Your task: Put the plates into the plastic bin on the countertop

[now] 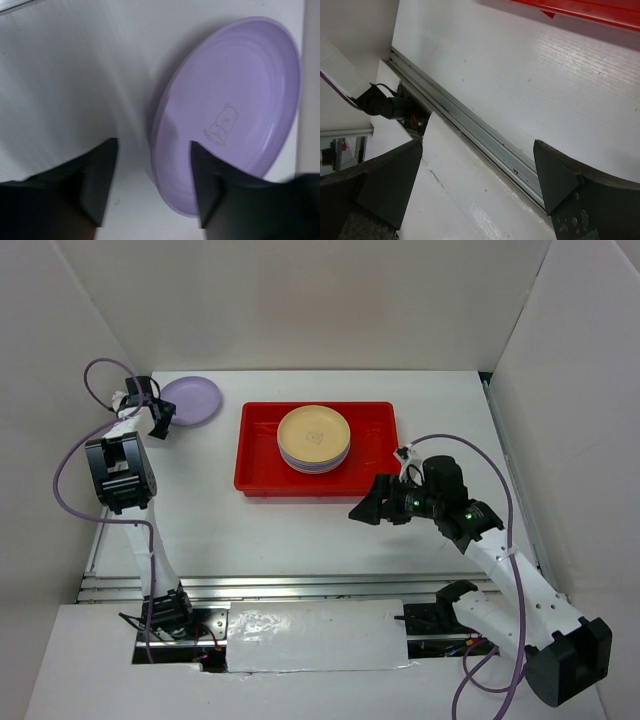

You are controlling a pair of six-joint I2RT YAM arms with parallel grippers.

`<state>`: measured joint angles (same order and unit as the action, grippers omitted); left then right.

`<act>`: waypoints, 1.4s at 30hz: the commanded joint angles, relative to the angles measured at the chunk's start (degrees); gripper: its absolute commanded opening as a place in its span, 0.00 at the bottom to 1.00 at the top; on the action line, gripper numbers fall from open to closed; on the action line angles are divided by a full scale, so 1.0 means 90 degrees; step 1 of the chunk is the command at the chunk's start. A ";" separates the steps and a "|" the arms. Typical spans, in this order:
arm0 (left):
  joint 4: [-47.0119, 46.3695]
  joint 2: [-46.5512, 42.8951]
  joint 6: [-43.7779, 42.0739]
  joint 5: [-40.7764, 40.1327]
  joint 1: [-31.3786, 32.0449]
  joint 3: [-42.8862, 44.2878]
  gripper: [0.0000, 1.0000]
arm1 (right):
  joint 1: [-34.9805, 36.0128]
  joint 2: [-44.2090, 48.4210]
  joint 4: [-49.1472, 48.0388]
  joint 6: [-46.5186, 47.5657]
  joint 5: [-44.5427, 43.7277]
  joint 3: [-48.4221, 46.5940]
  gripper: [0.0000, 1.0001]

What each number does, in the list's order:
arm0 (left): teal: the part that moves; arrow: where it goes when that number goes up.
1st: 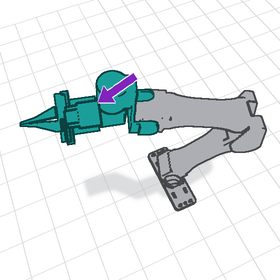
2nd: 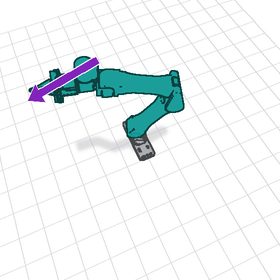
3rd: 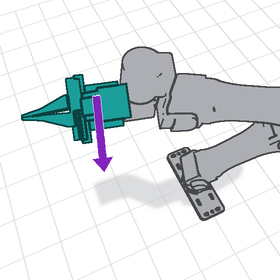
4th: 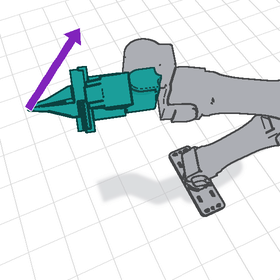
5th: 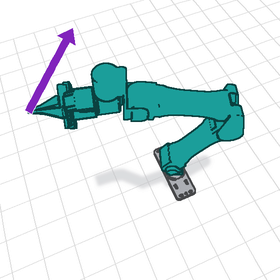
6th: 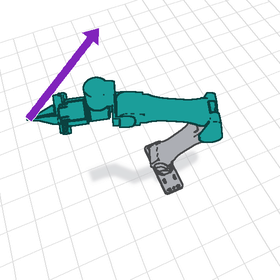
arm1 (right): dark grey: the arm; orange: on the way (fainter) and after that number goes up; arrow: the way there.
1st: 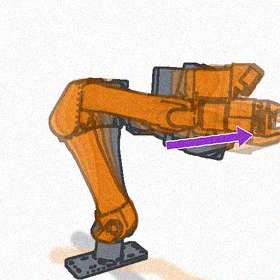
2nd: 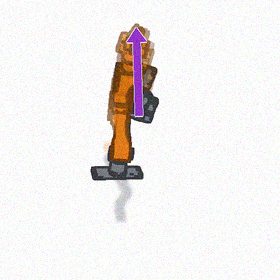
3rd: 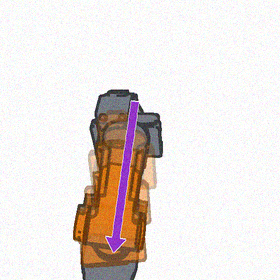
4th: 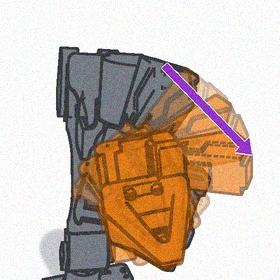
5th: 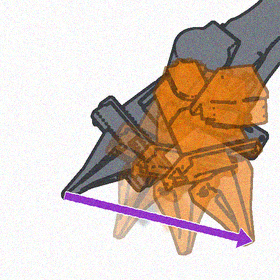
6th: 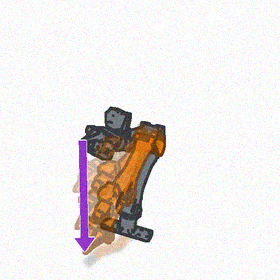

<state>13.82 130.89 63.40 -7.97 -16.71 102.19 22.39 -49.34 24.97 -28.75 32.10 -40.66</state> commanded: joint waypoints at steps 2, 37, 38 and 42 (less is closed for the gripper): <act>0.1227 0.0427 -0.0042 -0.0404 0.0109 0.0617 0.61 | 0.0100 -0.0074 -0.0148 0.0138 -0.0041 -0.0393 1.00; 0.2115 -0.2660 -0.1624 0.0369 0.3965 0.0372 0.00 | -0.0183 0.1185 0.1023 -0.0712 -0.2160 -0.0706 1.00; 0.2213 -0.2465 -0.1634 0.0281 0.4024 0.0480 0.00 | -0.0193 0.1234 0.1227 -0.0663 -0.2179 -0.0735 1.00; 0.2312 -0.2337 -0.1566 0.0085 0.4161 0.0433 0.00 | -0.0213 0.1429 0.1551 -0.0594 -0.2170 -0.0785 1.00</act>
<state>33.54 112.33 49.78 -5.48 20.93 102.74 20.93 -37.93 35.18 -35.03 13.56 -45.12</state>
